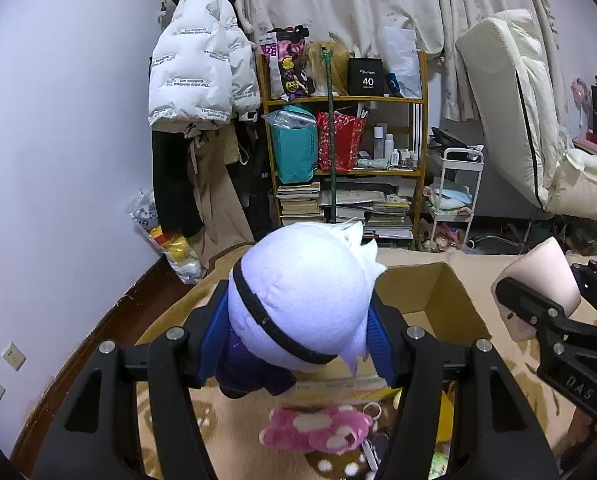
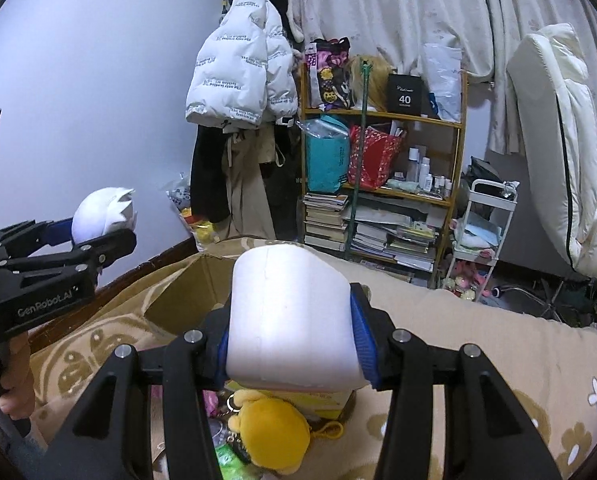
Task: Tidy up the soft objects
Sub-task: 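Lift the purple doll and pink cushion and carry both over the box, then open both tools to drop the doll and cushion into the box, then lower the left tool to the pink plush while the right tool approaches the yellow duck, then close the left tool on the pink plush while the right tool grips the yellow duck, then lift the pink plush and yellow duck and carry both over the box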
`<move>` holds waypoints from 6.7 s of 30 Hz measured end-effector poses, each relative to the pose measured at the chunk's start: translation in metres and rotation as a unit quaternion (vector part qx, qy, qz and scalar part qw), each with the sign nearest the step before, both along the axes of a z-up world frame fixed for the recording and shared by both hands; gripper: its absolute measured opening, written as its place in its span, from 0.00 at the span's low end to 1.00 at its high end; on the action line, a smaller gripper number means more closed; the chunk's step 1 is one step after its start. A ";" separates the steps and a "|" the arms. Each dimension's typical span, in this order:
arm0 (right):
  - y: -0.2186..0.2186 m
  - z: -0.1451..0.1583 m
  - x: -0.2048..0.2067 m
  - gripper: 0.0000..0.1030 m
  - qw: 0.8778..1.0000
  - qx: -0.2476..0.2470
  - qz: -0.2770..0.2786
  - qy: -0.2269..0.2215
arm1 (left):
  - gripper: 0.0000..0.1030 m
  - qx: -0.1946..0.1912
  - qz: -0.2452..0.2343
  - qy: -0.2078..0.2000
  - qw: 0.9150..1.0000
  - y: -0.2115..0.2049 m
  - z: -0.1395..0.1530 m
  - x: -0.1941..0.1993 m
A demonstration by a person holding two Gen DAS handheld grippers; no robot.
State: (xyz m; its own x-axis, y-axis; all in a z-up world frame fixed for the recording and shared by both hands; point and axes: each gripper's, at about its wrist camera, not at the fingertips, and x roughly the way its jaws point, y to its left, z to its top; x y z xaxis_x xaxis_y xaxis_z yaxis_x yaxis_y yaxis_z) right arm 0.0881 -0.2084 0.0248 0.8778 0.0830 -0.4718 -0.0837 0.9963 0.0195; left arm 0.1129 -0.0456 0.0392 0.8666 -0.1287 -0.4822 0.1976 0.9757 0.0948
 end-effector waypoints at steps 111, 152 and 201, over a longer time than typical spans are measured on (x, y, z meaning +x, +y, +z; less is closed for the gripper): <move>-0.018 -0.121 0.010 1.00 0.981 0.080 0.022 0.177 | 0.96 -0.037 -0.062 0.247 0.966 0.007 -0.125 0.030; 0.016 -0.180 0.053 0.83 0.959 0.047 0.055 0.273 | 0.93 0.043 -0.027 0.360 0.931 -0.018 -0.213 0.071; -0.011 -0.067 -0.027 0.77 0.993 0.084 -0.004 0.079 | 0.75 -0.032 0.031 0.075 0.996 0.037 -0.080 -0.026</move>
